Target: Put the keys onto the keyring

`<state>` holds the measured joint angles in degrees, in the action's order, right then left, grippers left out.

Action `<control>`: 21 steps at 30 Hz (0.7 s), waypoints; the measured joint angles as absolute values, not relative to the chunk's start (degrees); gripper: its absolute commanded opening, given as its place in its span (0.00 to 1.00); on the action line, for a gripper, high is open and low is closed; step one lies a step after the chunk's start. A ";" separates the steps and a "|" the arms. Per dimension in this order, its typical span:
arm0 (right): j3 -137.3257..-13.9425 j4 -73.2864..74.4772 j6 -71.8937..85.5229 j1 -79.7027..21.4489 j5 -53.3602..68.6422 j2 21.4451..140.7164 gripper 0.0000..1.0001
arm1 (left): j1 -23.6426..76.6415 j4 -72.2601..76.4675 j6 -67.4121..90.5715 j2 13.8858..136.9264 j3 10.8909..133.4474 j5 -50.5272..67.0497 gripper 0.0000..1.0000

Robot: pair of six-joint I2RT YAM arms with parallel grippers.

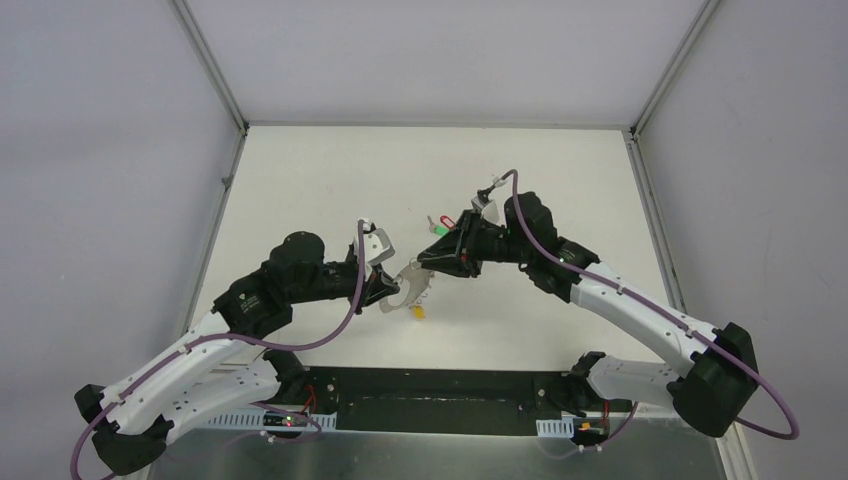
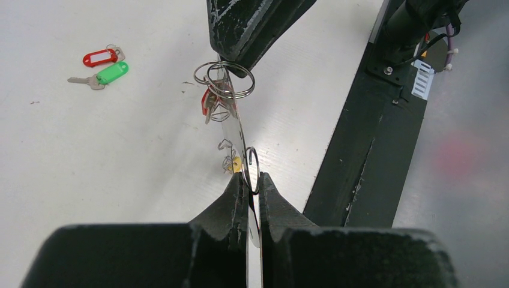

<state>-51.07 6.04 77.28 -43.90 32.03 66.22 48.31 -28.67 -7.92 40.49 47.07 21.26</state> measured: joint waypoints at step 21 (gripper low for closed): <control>-51.03 2.07 81.06 -43.92 34.61 68.97 0.00 | 48.29 -28.67 -7.40 40.49 47.07 19.55 0.00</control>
